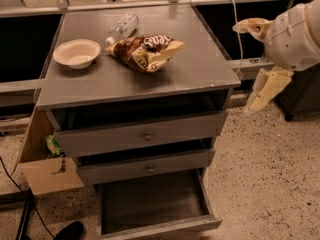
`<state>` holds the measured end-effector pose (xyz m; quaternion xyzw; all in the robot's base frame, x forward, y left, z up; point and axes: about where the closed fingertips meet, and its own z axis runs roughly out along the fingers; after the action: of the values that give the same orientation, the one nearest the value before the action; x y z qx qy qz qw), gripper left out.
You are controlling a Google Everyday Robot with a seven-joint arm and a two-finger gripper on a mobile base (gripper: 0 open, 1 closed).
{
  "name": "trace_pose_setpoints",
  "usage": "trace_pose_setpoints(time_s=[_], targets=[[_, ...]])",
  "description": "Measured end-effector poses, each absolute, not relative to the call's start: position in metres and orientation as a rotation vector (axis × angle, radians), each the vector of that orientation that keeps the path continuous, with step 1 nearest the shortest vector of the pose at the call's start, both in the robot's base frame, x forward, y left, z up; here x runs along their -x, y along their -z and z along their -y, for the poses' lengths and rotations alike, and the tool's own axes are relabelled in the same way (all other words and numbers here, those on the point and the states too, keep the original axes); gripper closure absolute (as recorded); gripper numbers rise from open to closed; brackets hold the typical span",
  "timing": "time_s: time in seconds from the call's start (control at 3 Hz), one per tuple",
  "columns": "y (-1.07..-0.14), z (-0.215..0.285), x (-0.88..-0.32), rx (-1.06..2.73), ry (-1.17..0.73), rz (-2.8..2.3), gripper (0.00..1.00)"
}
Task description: Place brown chip bag into bottom drawer
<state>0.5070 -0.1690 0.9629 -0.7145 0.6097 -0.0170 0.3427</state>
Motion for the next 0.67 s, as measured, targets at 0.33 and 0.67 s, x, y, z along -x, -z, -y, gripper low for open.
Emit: trace_pose_setpoints(time_s=[0.33,0.67], targets=[[-0.9618,0.1684,-0.507,1.872,0.048,-1.571,0.0],[-0.9633,0.1694,-0.5046,1.874,0.077,-1.551,0.0]])
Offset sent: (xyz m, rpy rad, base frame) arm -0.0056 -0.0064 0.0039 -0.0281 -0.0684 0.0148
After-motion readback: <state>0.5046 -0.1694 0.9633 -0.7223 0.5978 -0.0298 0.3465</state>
